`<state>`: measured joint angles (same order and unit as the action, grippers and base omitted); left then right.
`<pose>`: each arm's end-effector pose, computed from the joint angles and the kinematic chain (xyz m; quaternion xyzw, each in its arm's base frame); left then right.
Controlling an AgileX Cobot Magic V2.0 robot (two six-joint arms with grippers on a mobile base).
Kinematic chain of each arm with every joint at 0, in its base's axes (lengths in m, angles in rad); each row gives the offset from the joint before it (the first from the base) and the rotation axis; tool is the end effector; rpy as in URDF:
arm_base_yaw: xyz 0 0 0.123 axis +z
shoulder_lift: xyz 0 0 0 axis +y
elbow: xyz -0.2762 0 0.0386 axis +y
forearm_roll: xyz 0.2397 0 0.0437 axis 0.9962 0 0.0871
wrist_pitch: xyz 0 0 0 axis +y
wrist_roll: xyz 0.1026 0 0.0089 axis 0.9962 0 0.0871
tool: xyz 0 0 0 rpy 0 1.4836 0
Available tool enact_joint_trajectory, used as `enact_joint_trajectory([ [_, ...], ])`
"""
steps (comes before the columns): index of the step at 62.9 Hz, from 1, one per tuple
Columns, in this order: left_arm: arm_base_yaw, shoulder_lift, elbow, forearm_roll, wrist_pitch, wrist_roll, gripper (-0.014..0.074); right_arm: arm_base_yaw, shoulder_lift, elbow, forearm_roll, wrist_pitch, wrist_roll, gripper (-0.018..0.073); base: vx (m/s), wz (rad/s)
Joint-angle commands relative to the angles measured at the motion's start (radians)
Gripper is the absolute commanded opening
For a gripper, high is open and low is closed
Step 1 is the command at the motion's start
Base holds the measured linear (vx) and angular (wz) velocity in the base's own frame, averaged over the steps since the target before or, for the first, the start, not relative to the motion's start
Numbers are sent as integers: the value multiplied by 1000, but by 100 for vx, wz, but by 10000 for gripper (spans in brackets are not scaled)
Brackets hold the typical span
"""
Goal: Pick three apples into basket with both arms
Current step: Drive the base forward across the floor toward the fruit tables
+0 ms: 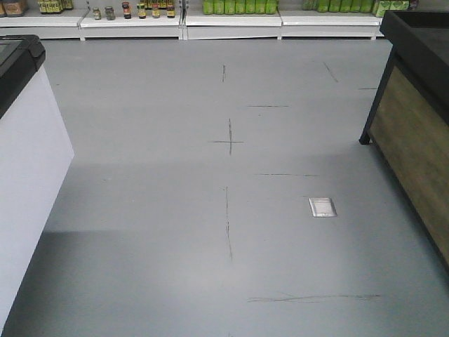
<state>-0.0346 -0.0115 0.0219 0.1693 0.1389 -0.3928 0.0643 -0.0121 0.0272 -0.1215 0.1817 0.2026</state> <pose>0.0663 0.0001 0.1934 -0.0772 0.7239 -0.0803 0.6808 0.0660 0.0020 0.1871 0.0143 0.7442 0.0410 0.6665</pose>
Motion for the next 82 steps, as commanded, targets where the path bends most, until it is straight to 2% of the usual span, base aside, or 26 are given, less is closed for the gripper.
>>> enact_joint_trajectory([
  [1,1,-16,9,2,-69,-6,-6,-6,-13,14,-13,-77,1,-7,0,0],
  [82,1,-16,9,2,-69,-6,-6,-6,-13,14,-13,-77,1,-7,4,0],
])
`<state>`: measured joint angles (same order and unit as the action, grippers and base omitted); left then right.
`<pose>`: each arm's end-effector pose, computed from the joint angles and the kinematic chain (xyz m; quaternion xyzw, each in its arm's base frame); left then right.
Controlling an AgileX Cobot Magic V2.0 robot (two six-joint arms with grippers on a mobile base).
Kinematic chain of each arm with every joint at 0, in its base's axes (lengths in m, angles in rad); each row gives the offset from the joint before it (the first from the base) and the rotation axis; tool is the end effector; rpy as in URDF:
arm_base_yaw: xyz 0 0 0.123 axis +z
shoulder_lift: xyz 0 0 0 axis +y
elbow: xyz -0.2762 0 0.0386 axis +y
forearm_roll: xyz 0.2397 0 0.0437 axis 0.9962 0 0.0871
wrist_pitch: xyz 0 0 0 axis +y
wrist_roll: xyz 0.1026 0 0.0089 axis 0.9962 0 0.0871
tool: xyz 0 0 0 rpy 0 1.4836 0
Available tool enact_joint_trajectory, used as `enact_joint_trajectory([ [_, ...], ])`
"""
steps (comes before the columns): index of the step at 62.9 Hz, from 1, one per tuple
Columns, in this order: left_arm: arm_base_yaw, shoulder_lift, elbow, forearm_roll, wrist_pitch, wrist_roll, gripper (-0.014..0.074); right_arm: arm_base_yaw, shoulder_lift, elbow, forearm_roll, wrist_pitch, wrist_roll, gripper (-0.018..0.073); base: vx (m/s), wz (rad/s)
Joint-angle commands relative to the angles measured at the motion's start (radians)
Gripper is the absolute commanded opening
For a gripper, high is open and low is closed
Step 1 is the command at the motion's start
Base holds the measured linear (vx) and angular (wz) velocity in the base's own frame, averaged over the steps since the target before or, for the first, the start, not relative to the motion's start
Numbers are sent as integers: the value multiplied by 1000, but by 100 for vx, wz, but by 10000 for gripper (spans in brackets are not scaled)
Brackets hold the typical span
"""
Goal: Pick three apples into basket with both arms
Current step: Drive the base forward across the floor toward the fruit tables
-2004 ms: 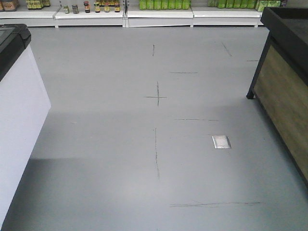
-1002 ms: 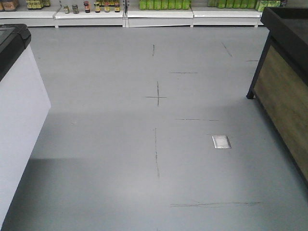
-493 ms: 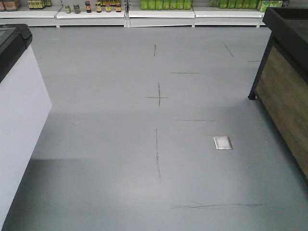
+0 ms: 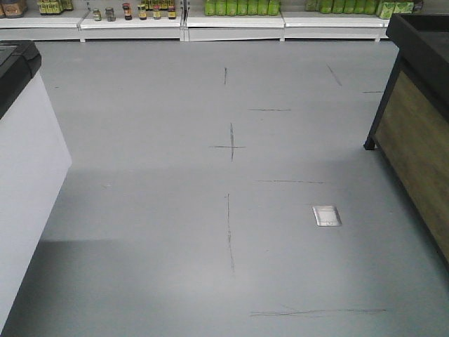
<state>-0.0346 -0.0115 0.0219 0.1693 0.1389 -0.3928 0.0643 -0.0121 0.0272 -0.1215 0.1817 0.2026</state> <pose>0.0663 0.0001 0.1934 -0.0772 0.7239 -0.0803 0.6808 0.0660 0.0020 0.1871 0.0143 0.7442 0.0410 0.6665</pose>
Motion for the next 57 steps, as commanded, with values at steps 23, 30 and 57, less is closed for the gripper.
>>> enact_joint_trajectory([
  [23,1,-16,9,2,-69,-6,-6,-6,-13,14,-13,-77,1,-7,12,7],
  [30,1,-16,9,2,-69,-6,-6,-6,-13,14,-13,-77,1,-7,14,6],
  [57,1,-16,9,2,-69,-6,-6,-6,-13,14,-13,-77,1,-7,18,-2],
])
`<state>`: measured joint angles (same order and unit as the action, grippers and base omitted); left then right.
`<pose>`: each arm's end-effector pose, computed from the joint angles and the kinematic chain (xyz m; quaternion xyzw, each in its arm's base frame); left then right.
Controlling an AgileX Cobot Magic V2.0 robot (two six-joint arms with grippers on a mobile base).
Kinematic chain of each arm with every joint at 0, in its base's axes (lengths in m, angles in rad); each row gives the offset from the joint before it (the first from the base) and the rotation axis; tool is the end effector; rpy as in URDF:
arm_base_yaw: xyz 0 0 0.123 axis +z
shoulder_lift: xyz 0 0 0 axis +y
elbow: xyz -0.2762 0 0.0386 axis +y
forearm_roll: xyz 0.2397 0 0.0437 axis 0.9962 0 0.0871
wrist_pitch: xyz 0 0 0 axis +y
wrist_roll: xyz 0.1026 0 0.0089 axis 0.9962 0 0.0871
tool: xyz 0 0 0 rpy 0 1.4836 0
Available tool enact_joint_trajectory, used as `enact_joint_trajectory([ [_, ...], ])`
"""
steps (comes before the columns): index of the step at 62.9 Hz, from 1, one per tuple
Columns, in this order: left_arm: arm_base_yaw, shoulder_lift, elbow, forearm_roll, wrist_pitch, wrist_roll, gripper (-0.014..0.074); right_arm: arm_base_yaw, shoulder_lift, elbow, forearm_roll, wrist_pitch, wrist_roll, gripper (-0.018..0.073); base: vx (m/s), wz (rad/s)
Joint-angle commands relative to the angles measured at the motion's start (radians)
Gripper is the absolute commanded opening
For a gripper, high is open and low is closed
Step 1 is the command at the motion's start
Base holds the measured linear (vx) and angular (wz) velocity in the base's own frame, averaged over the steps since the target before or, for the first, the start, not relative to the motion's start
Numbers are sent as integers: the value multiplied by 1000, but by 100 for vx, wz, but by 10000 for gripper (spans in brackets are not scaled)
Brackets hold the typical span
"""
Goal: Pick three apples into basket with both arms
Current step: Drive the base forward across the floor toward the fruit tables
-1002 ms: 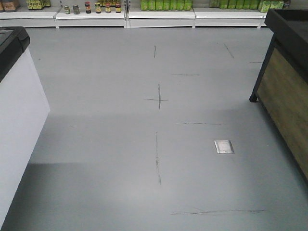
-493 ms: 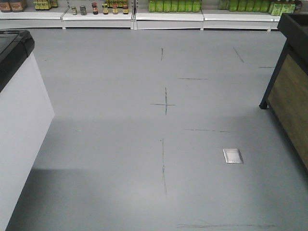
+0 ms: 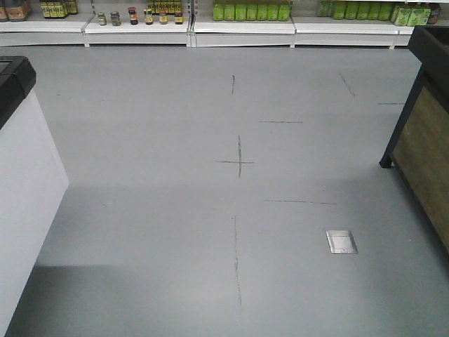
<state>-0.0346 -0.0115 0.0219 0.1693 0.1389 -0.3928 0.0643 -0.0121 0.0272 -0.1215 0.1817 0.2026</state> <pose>0.0663 0.0001 0.1934 -0.0772 0.7239 -0.0803 0.6808 0.0660 0.0020 0.1871 0.0143 0.7442 0.0410 0.6665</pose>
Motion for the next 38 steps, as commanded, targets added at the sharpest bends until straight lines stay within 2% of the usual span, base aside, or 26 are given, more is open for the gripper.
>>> enact_joint_trajectory([
  [1,1,-16,9,2,-69,-6,-6,-6,-13,14,-13,-77,1,-7,21,-6],
  [38,1,-16,9,2,-69,-6,-6,-6,-13,14,-13,-77,1,-7,24,-10],
])
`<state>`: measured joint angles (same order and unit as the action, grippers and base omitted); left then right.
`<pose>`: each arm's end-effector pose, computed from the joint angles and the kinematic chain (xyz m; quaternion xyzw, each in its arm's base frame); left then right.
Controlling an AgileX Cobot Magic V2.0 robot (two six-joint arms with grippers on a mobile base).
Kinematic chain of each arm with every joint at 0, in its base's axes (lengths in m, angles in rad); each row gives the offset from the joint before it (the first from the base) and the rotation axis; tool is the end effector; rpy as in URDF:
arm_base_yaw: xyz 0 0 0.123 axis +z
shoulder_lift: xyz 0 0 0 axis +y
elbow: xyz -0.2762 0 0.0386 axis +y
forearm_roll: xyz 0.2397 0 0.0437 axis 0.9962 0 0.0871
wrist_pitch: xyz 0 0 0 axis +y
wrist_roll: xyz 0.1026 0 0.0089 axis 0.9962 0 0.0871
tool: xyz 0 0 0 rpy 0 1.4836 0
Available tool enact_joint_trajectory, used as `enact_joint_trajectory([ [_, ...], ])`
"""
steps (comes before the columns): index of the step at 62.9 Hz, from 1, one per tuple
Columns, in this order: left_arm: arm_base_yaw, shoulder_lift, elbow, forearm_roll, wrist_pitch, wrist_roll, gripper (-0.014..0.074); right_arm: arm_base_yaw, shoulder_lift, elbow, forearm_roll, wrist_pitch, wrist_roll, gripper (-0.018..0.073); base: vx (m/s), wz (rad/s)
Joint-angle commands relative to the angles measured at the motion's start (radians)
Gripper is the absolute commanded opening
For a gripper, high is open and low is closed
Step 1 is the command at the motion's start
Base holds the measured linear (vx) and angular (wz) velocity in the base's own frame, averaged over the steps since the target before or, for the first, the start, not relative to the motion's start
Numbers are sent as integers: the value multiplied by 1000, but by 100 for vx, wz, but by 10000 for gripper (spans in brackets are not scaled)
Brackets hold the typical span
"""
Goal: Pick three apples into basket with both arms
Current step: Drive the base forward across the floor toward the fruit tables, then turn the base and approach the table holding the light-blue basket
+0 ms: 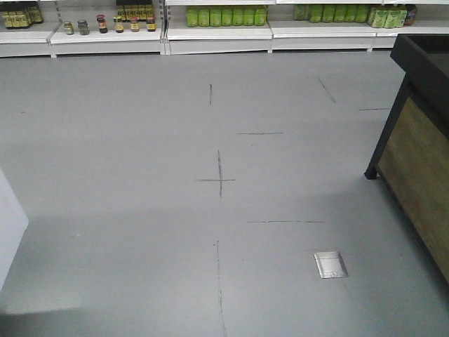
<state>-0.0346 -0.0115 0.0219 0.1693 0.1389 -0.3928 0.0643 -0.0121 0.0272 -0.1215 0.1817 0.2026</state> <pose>0.0663 0.0001 0.1934 -0.0772 0.7239 -0.0803 0.6808 0.0660 0.0020 0.1871 0.0143 0.7442 0.0410 0.6665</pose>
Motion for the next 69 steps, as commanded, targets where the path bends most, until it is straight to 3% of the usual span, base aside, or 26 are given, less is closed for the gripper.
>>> enact_joint_trajectory([
  [1,1,-16,9,2,-69,-6,-6,-6,-13,14,-13,-77,1,-7,27,-19],
  [41,1,-16,9,2,-69,-6,-6,-6,-13,14,-13,-77,1,-7,27,-25],
  [69,1,-16,9,2,-69,-6,-6,-6,-13,14,-13,-77,1,-7,20,-52],
])
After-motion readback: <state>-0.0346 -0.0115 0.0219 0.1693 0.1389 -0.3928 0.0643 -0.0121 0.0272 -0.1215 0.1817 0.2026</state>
